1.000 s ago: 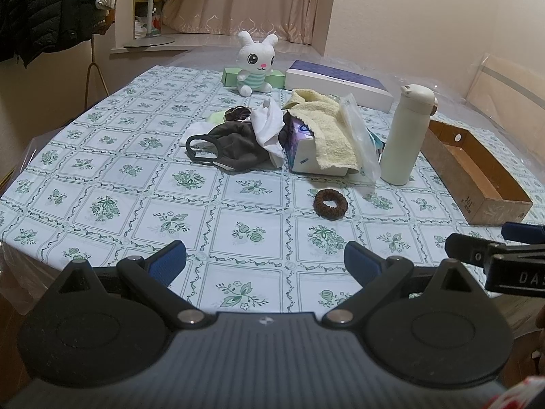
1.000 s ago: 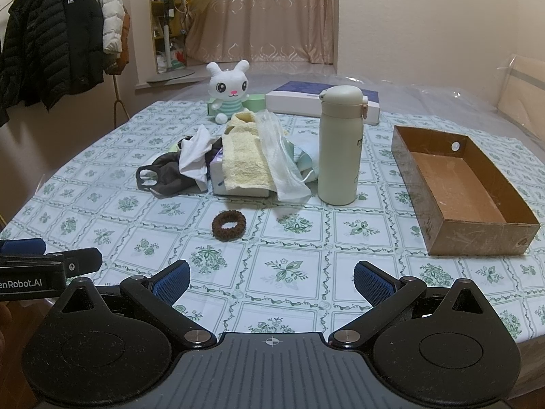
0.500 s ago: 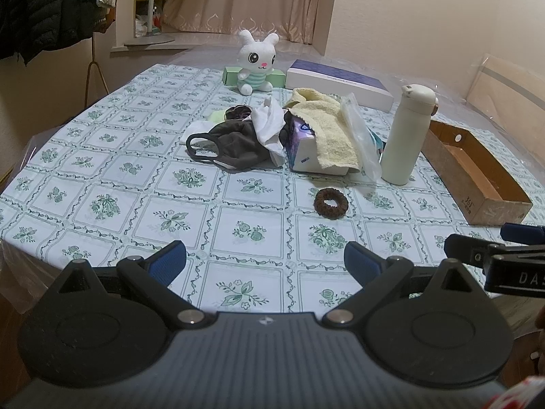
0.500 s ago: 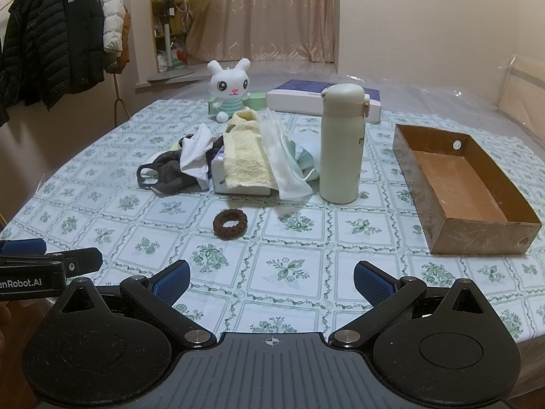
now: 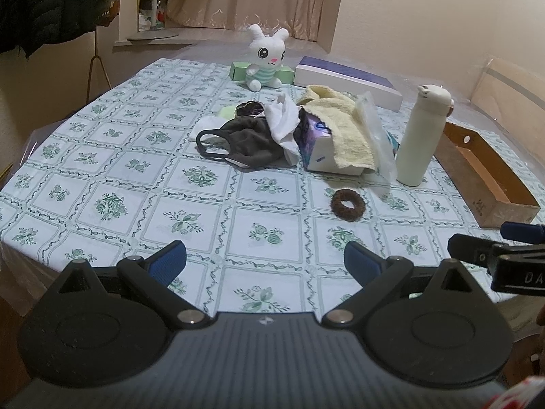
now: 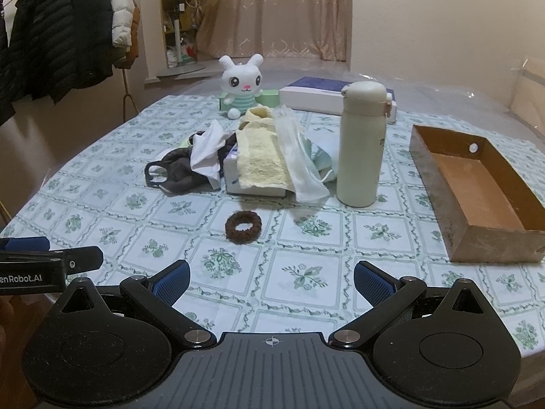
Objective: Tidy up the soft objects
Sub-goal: 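Grasp the brown scrunchie with the right tool while the left tool grasps the grey face mask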
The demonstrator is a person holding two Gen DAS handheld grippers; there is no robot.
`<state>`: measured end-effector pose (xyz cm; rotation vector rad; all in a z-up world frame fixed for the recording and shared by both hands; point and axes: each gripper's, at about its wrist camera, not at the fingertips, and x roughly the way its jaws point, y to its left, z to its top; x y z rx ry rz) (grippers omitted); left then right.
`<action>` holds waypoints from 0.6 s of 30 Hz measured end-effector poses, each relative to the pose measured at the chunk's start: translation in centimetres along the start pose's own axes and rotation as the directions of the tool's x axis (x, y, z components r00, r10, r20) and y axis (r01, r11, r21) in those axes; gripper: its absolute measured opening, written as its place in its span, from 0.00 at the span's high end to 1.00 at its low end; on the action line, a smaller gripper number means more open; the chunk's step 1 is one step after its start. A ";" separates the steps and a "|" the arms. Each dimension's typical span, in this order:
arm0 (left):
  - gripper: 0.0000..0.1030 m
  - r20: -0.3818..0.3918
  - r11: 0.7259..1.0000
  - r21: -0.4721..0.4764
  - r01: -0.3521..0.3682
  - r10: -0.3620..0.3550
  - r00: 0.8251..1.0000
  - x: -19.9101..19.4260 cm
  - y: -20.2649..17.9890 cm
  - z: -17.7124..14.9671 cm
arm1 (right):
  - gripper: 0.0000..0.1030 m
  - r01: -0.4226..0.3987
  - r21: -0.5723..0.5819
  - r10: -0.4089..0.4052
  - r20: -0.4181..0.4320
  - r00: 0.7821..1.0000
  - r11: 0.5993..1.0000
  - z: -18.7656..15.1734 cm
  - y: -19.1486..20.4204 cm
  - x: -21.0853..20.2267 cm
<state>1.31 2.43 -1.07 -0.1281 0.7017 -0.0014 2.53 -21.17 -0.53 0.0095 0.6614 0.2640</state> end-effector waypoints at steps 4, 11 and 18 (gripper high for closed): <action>0.05 -0.004 1.000 0.008 -0.003 0.003 1.000 1.1 1.0 0.5 | 0.01 -0.012 -0.011 0.012 0.000 1.000 1.000 0.4 0.3 1.3; 0.05 0.010 0.999 0.049 -0.010 0.009 1.000 4.0 2.8 2.0 | 0.01 -0.039 -0.035 0.038 -0.008 0.999 0.999 1.2 1.1 4.6; 0.05 0.007 0.995 0.098 0.023 -0.024 1.000 7.9 4.3 3.6 | 0.01 -0.057 -0.056 0.056 -0.022 0.998 0.997 1.8 1.4 8.6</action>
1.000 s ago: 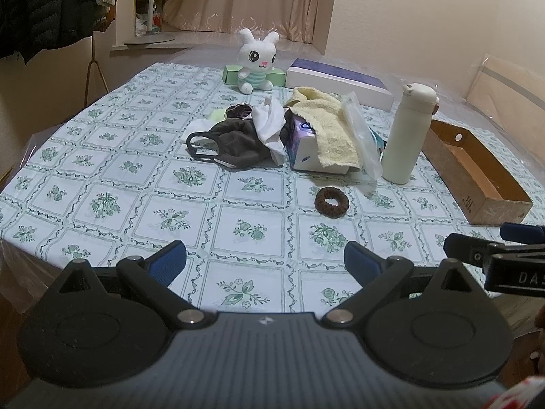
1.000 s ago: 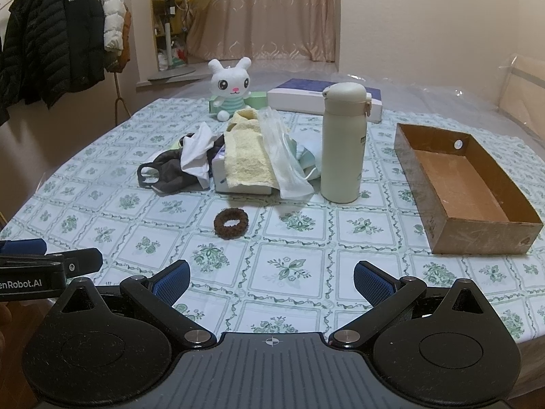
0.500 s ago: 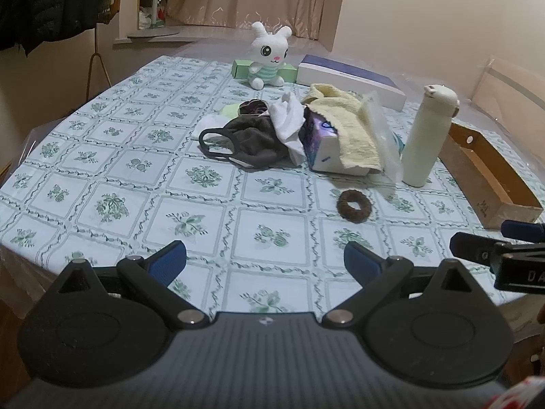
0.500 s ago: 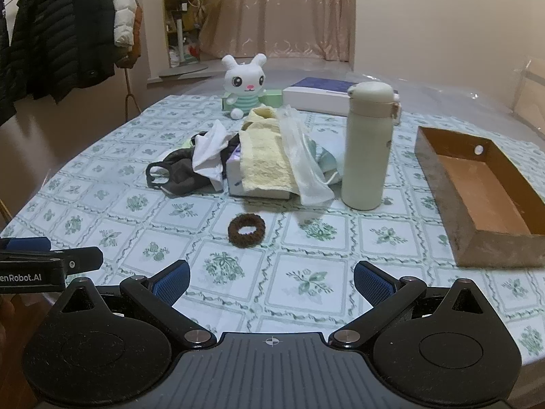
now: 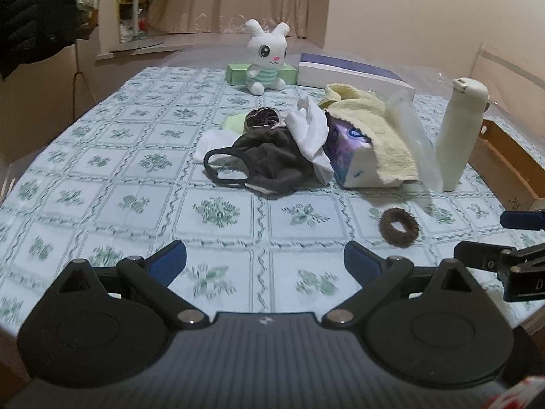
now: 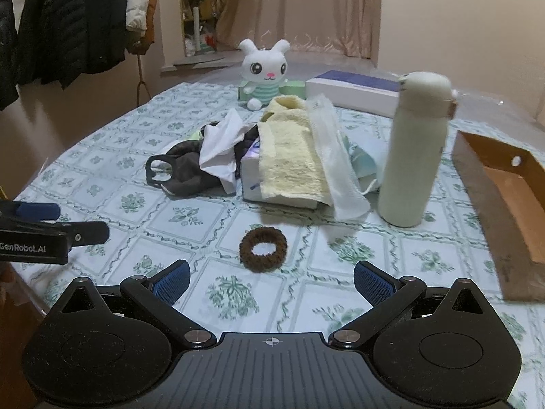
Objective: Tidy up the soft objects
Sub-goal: 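Grasp the brown scrunchie with the right tool while the left tool grasps the grey face mask, then lift the grey face mask with the left tool while the right tool holds the brown scrunchie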
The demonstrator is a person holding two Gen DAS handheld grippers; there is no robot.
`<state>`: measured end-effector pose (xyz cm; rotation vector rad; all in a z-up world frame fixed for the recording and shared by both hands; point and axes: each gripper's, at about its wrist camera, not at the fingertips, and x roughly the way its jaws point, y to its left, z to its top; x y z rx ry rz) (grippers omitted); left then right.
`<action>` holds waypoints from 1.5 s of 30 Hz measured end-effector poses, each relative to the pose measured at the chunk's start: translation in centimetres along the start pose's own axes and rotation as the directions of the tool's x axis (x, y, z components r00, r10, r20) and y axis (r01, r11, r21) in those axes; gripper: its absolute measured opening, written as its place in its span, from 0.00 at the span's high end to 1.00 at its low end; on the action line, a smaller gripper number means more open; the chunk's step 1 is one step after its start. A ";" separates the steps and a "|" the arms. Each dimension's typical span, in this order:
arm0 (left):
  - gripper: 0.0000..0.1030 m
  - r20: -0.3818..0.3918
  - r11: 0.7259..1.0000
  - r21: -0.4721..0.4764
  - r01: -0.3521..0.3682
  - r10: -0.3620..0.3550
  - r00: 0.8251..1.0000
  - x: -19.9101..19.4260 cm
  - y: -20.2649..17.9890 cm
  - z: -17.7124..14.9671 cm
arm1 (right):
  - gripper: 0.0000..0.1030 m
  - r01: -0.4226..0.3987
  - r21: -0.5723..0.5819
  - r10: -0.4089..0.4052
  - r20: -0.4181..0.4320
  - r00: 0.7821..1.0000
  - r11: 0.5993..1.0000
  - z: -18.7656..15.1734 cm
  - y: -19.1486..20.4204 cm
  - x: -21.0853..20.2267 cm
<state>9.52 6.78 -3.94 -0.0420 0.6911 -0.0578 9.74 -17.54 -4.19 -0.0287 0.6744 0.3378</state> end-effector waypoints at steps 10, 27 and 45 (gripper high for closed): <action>0.09 0.007 0.994 0.109 0.028 -0.029 1.000 6.0 1.1 2.3 | 0.18 -0.007 -0.033 0.005 -0.045 0.999 0.999 0.7 0.0 6.3; 0.20 0.024 0.976 0.215 0.046 -0.053 0.998 12.1 -0.2 4.1 | 0.79 -0.016 -0.043 0.015 -0.038 0.999 0.999 0.6 -0.2 9.7; 0.88 0.005 0.961 0.261 0.092 -0.097 0.995 15.7 -1.1 6.0 | 0.81 0.006 -0.030 -0.007 -0.036 0.999 1.000 0.9 -0.5 10.0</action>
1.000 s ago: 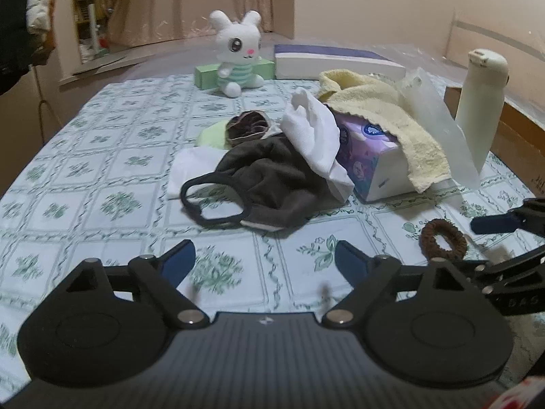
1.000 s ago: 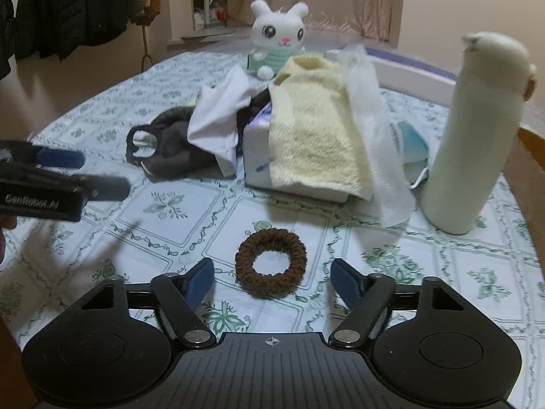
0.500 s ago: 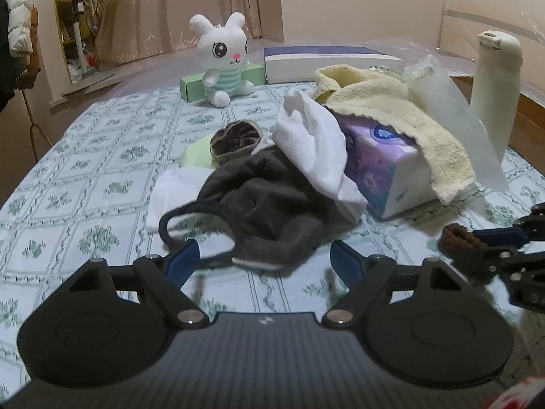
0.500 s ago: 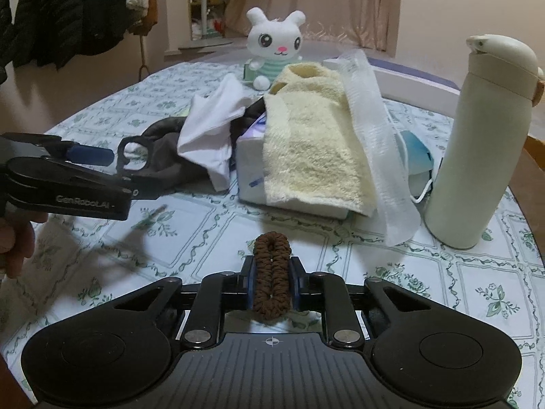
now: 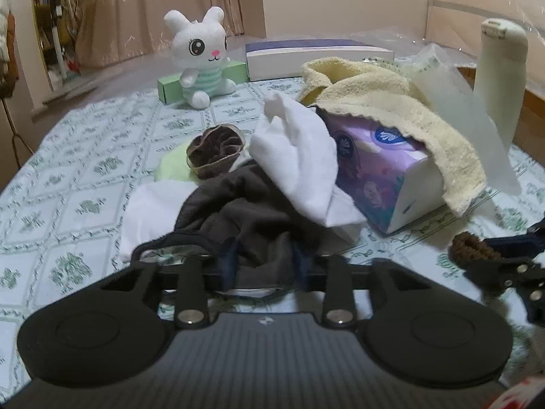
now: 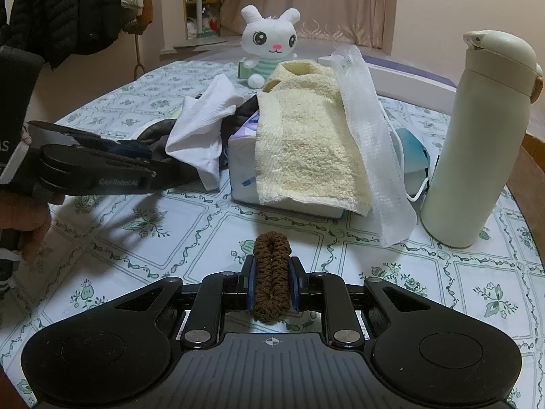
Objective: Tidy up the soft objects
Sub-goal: 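Lift the grey face mask with the left tool while the right tool holds the brown scrunchie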
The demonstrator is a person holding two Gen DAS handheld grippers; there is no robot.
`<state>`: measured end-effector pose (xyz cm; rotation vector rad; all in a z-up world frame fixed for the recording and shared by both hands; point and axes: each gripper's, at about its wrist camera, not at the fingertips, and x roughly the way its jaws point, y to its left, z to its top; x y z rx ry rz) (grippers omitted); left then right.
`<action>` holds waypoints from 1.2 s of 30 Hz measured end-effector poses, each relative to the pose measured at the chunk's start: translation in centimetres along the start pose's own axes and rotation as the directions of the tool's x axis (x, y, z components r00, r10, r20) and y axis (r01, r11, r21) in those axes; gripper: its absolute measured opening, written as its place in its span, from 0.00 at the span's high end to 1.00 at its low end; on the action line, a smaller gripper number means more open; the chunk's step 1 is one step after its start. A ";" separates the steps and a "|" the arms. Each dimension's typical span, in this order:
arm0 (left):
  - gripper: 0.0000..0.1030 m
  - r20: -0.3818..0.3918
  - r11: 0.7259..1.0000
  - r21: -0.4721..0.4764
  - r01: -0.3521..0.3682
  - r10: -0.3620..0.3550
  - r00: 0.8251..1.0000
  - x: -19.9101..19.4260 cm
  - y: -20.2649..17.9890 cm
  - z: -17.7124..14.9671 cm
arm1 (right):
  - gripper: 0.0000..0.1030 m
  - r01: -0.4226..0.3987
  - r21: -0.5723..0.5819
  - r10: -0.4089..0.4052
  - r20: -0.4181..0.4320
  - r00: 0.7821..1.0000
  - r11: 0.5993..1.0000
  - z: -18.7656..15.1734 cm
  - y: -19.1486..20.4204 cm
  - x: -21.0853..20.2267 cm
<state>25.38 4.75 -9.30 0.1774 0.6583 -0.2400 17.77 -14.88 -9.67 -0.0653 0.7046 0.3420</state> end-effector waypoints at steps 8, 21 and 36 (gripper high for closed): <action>0.96 -0.005 0.998 -0.063 0.011 -0.011 1.000 -3.1 -0.2 -0.4 | 0.81 0.002 -0.005 -0.002 0.015 1.000 1.000 0.1 0.4 -1.4; 0.96 0.001 0.989 -0.147 0.033 -0.034 0.999 -9.4 -1.9 -2.5 | 0.81 0.005 0.002 -0.005 0.045 0.999 1.000 -0.1 1.3 -4.8; 0.42 -0.029 0.995 -0.086 -0.044 0.042 0.999 -8.1 -2.3 -3.2 | 0.81 0.013 0.017 -0.014 0.031 0.999 1.000 -0.7 0.8 -4.8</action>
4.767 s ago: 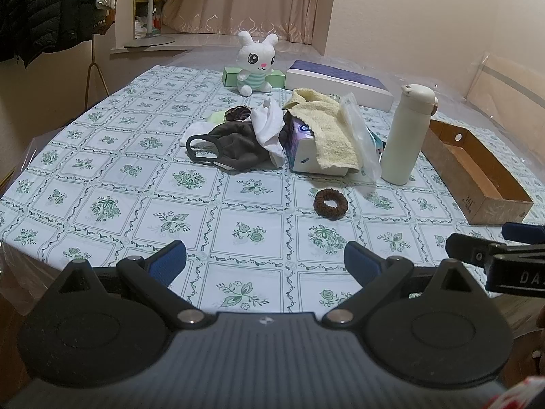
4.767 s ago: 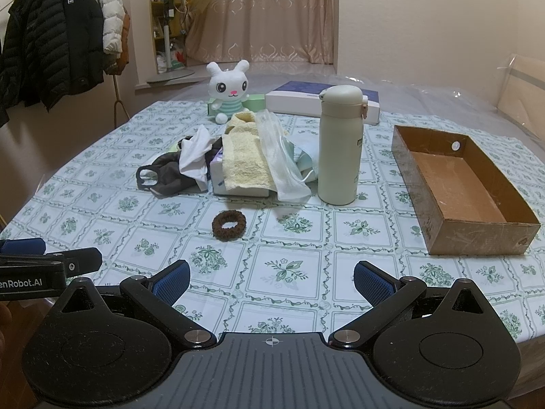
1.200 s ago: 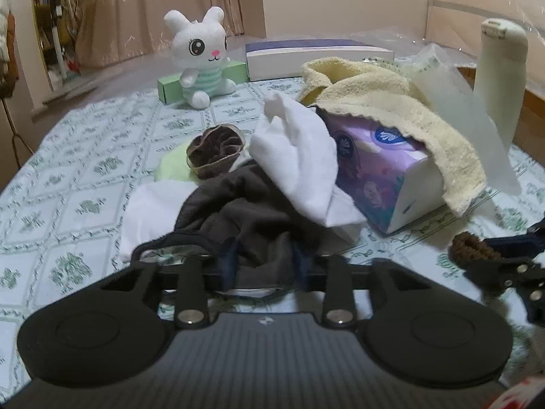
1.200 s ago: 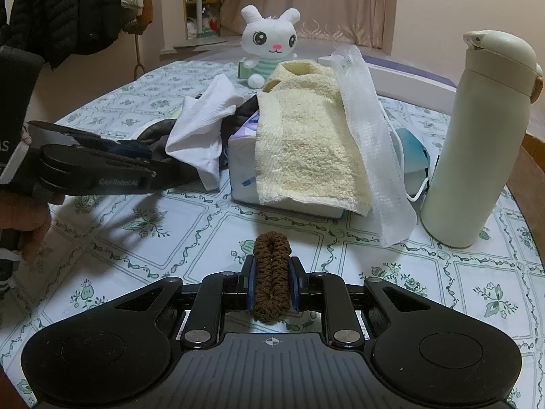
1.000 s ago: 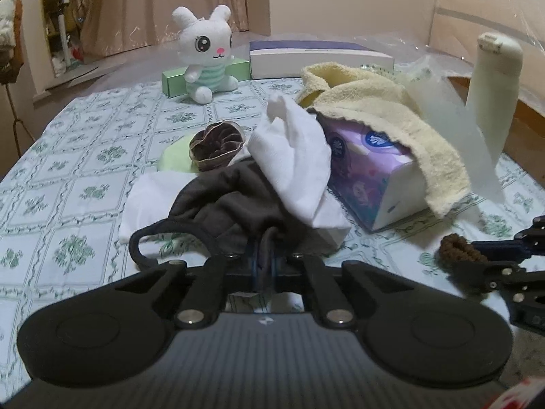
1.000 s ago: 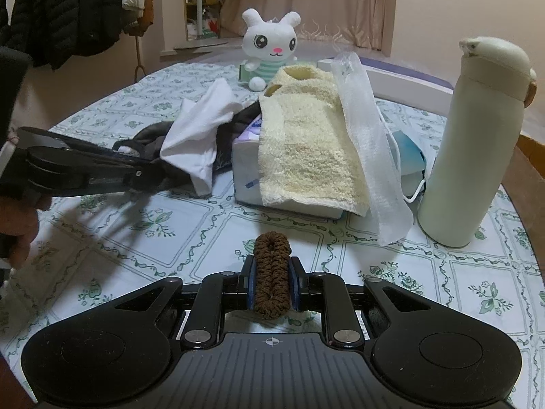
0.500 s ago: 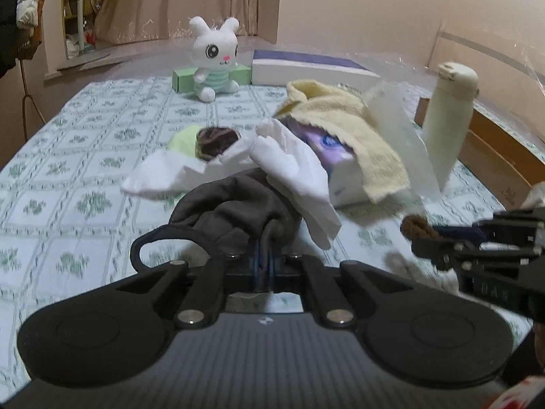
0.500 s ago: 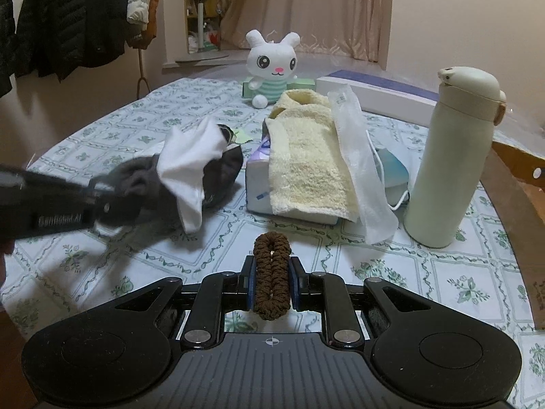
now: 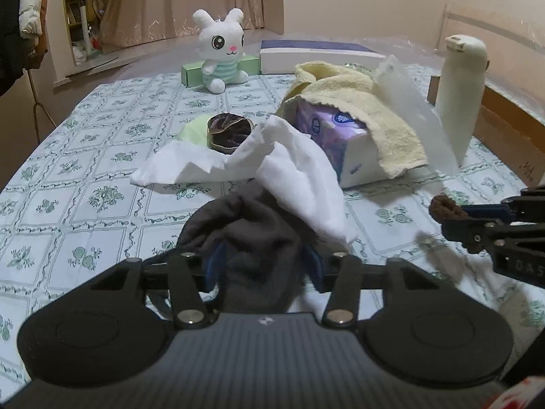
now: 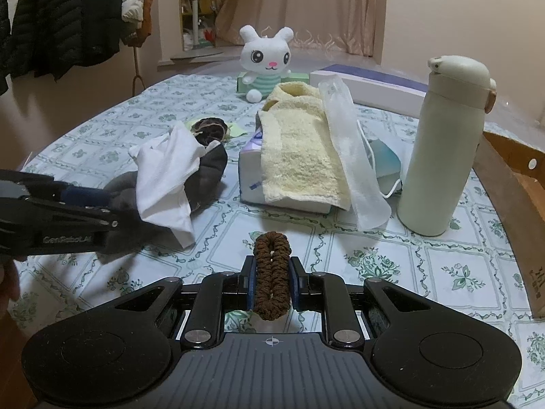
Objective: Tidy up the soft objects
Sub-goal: 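Lift the grey face mask with the left tool while the right tool holds the brown scrunchie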
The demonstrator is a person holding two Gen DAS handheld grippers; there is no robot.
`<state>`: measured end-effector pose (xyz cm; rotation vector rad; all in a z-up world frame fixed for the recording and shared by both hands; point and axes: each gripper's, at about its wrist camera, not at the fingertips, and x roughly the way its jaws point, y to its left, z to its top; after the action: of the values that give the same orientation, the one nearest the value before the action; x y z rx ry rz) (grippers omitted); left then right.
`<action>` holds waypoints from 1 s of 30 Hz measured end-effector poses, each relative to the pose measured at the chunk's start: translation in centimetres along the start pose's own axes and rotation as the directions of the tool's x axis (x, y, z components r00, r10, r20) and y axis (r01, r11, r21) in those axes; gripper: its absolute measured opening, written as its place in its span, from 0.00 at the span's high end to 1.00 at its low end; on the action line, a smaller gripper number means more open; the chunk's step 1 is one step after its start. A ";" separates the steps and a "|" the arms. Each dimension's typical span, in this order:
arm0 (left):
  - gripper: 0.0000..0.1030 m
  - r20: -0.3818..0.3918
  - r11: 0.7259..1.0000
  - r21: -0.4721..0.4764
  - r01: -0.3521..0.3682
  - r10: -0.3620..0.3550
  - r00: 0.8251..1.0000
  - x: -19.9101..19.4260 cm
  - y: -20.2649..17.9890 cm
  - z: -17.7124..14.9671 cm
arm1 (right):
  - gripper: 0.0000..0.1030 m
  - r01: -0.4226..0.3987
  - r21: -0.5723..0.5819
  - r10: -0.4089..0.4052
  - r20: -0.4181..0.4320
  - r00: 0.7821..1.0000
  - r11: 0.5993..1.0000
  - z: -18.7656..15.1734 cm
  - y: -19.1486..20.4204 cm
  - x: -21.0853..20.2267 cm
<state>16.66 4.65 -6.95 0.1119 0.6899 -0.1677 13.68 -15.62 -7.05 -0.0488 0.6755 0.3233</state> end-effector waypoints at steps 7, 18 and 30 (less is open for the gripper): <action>0.35 -0.030 0.999 0.043 -0.001 0.002 1.000 2.8 -0.4 0.1 | 0.81 0.008 0.008 -0.008 -0.019 1.000 1.000 -0.2 -0.6 0.9; 0.90 0.027 0.997 0.071 0.023 -0.025 0.999 2.2 0.9 4.2 | 0.81 0.022 0.024 -0.022 -0.007 1.000 0.999 0.2 -1.4 1.1; 0.90 0.077 0.961 0.273 0.034 -0.057 0.995 -1.8 -0.3 10.5 | 0.81 0.025 0.021 -0.026 0.050 0.998 0.999 1.1 -1.0 -1.4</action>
<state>21.81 2.89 2.25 0.3508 0.5827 -0.3097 13.65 -16.80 -5.37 -0.0300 0.6279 0.2922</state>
